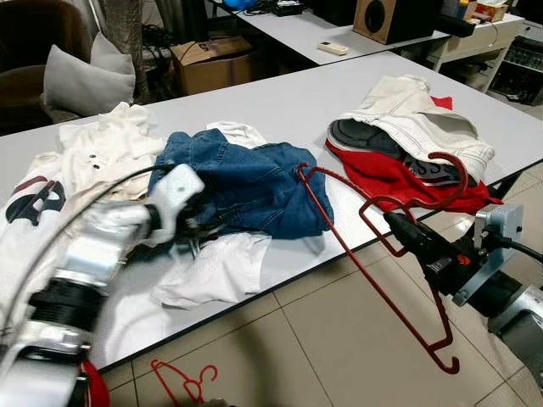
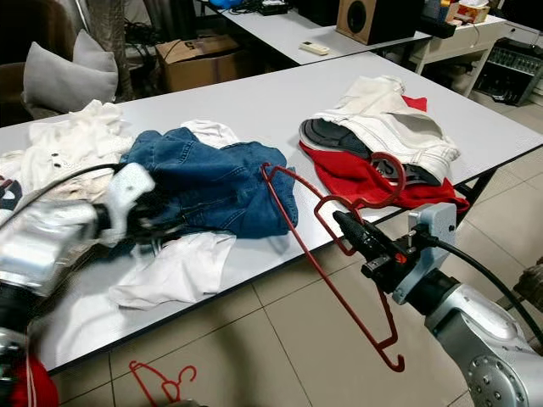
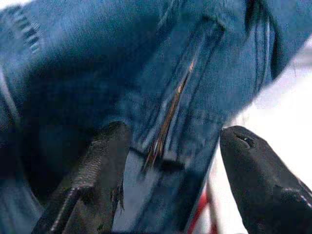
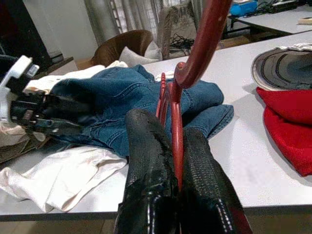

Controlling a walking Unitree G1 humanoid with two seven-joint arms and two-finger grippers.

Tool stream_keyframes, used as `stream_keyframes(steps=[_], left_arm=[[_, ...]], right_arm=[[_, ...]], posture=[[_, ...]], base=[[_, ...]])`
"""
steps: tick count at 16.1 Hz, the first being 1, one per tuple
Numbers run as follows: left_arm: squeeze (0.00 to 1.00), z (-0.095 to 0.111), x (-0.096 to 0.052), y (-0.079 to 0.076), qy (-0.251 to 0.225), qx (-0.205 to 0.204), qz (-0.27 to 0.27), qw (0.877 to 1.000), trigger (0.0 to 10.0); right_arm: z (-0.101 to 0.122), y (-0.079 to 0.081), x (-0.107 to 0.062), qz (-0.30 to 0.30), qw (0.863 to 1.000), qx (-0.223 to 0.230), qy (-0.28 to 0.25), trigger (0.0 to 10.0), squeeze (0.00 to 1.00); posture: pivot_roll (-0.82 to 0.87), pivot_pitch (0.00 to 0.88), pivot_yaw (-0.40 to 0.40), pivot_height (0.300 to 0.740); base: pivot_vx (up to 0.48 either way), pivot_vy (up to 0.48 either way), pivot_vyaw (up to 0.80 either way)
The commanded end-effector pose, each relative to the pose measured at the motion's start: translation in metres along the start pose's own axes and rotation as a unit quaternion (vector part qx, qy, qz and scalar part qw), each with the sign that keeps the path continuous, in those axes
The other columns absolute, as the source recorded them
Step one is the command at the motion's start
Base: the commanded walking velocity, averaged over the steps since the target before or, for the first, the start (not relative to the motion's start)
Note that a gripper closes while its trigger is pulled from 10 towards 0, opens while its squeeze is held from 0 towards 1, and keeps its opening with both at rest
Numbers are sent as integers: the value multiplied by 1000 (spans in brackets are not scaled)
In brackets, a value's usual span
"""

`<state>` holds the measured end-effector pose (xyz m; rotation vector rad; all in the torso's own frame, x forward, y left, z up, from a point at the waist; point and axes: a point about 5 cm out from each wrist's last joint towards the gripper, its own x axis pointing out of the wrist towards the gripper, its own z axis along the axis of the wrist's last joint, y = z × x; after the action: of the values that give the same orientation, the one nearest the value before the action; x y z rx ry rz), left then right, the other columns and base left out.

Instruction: Hang hanger

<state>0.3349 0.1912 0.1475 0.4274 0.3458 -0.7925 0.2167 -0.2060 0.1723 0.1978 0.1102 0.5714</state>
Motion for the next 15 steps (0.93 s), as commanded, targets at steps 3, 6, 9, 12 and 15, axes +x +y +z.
stream_keyframes(steps=[3,6,9,12,15], left_arm=[[0,-1,8,-8,-27,-35,-5,999,10000],[0,-13,16,-7,13,4,23,1000,10000],[0,-16,27,-14,6,-34,7,999,10000],[0,-19,31,-15,14,-31,8,999,3647],[0,-20,32,-12,8,-56,20,998,0]], right_arm=[[2,5,1,8,1000,-5,-4,10000,0],[4,5,2,10,1000,-7,-4,10000,0],[2,3,2,6,1000,-6,0,10000,0],[2,-1,3,-14,1000,-7,-8,10000,0],[8,-22,-5,-105,993,-18,-46,10000,0]], posture=[[-195,0,40,740],[-195,0,30,740],[-196,0,27,740],[-198,0,28,740],[-200,0,30,740]], base=[[0,0,0],[0,0,0],[0,0,0],[0,0,0],[0,0,0]])
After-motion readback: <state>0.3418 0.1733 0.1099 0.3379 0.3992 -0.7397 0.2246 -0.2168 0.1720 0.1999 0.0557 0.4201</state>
